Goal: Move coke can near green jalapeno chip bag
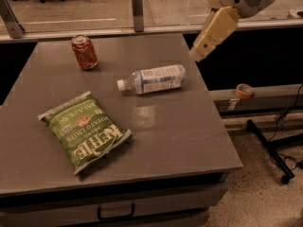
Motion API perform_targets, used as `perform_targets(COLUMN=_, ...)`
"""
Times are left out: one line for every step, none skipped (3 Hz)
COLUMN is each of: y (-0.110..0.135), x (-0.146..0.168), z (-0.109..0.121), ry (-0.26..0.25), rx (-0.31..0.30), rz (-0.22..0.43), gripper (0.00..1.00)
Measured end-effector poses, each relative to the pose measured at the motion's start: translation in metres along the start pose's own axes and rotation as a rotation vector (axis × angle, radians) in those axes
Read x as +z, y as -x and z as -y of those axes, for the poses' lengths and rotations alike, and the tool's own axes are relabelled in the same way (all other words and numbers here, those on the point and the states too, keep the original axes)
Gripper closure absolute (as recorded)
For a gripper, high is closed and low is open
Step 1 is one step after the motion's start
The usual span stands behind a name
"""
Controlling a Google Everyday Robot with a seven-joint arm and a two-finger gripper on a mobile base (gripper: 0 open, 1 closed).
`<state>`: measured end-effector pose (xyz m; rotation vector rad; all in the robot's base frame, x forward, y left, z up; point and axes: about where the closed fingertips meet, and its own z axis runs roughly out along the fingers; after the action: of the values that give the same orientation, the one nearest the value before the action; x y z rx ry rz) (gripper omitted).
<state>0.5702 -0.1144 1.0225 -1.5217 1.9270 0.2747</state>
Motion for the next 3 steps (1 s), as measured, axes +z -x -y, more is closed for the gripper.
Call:
perform_targets(y=0.03, x=0.046, z=0.021, ry=0.059, rx=0.089, rz=0.174, gripper=0.0)
perform_targets(y=0.057, x=0.086, z=0.017, ry=0.102, rx=0.105, rz=0.279, gripper=0.0)
perform_targets(y=0.061, x=0.091, z=0.016, ry=0.104, rx=0.105, rz=0.288, gripper=0.0)
